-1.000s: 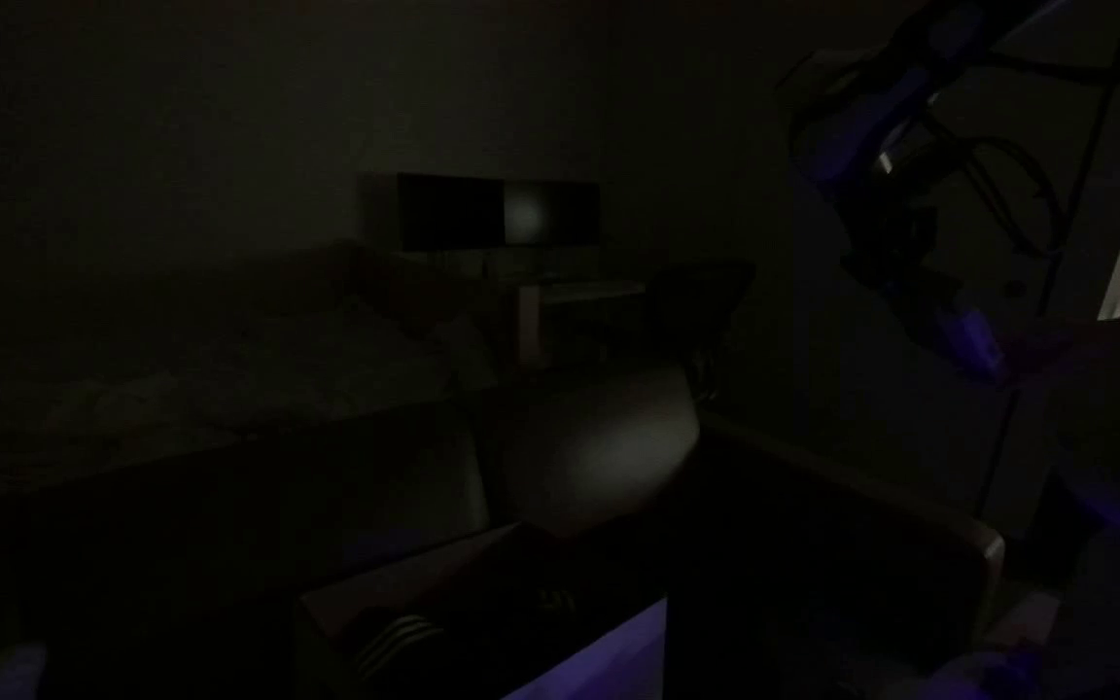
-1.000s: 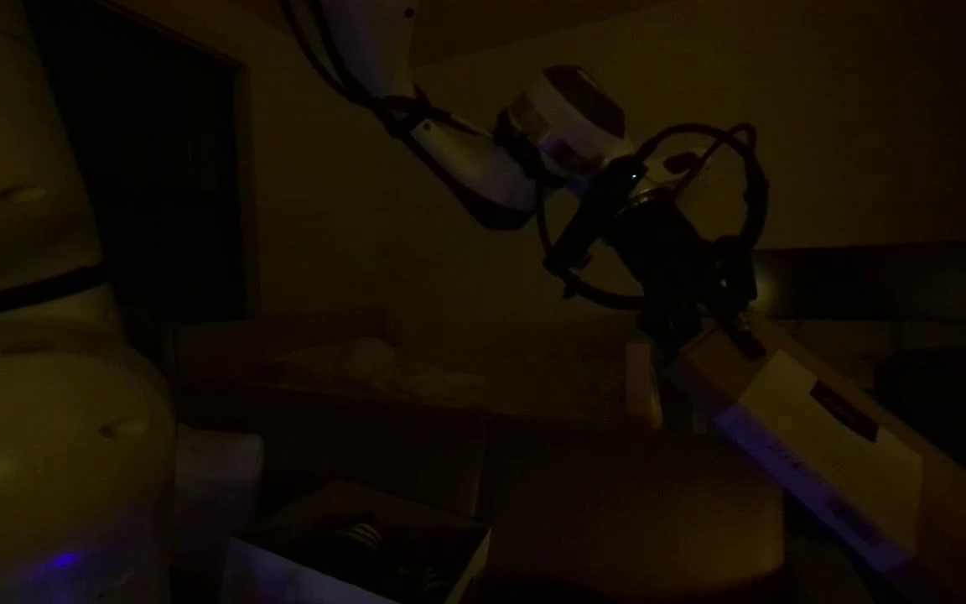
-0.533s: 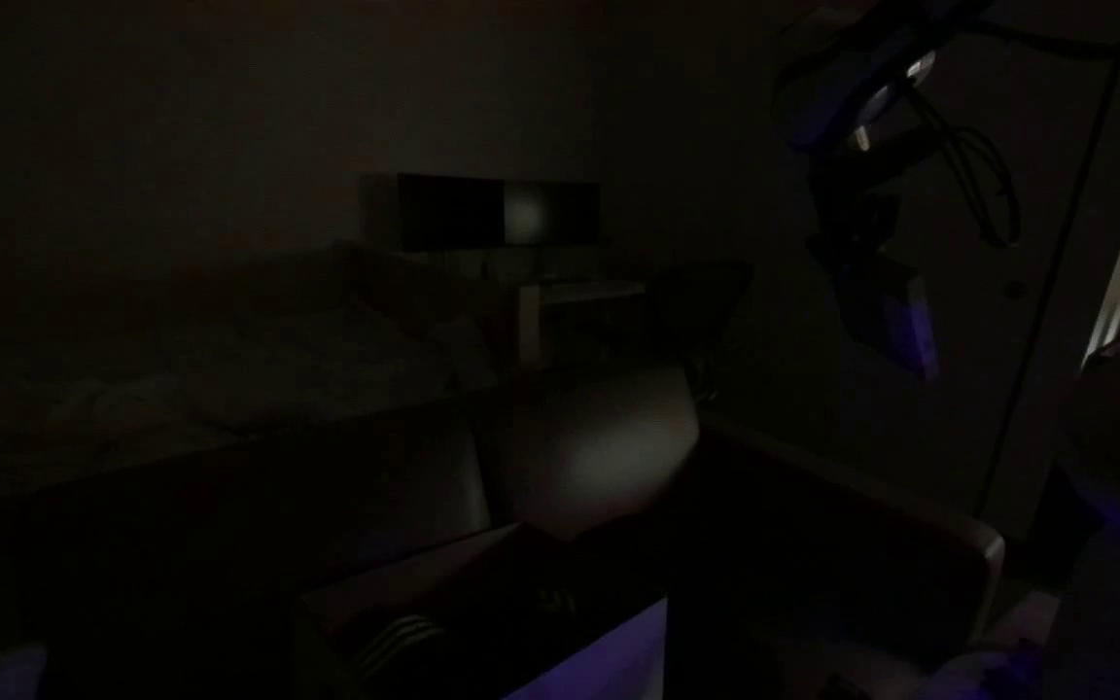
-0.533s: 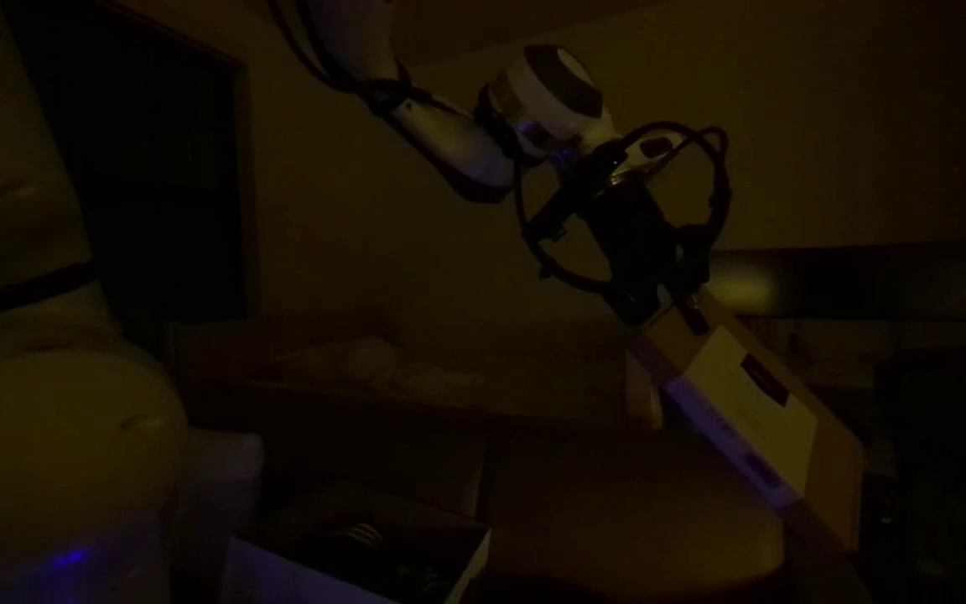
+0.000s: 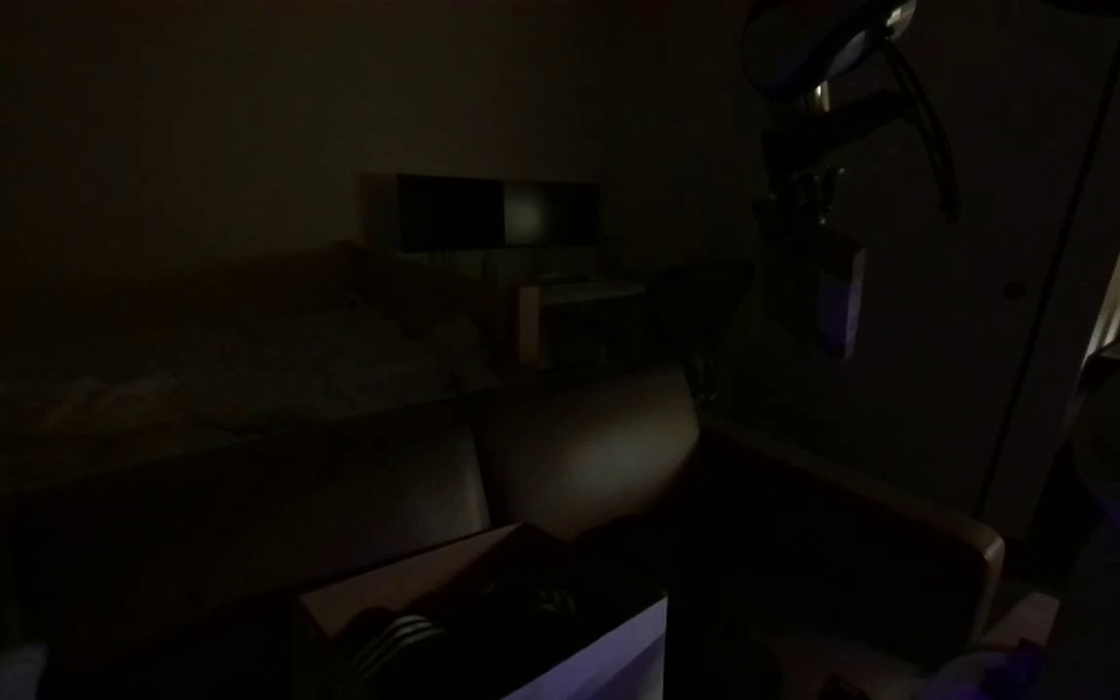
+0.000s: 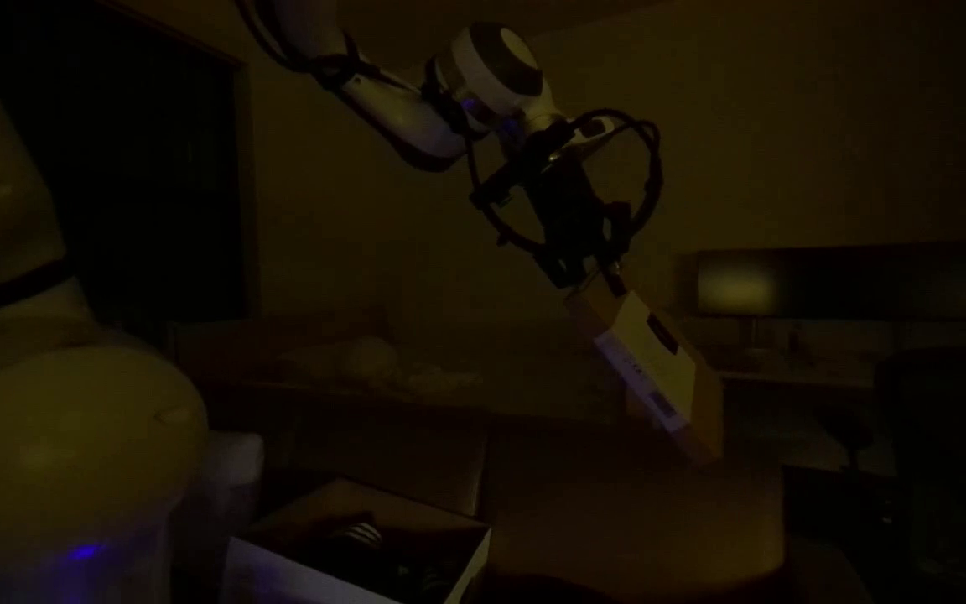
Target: Put the book inside the box
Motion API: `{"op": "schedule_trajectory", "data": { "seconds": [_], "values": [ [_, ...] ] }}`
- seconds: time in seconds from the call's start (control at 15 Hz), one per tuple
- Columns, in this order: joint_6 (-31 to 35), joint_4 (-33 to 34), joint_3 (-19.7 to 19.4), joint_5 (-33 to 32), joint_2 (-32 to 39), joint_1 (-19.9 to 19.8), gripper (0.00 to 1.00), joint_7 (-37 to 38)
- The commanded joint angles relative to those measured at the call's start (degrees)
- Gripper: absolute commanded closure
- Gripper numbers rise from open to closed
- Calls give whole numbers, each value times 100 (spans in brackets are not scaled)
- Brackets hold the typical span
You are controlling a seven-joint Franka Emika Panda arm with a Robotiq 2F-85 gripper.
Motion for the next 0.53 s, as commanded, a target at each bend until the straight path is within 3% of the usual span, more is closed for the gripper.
{"op": "schedule_trajectory", "data": {
  "seconds": [0.0,0.47],
  "values": [
    [110,47,175,435,-81,197,94,-527],
    [85,137,522,844,-19,601,94,-915]
  ]
}}
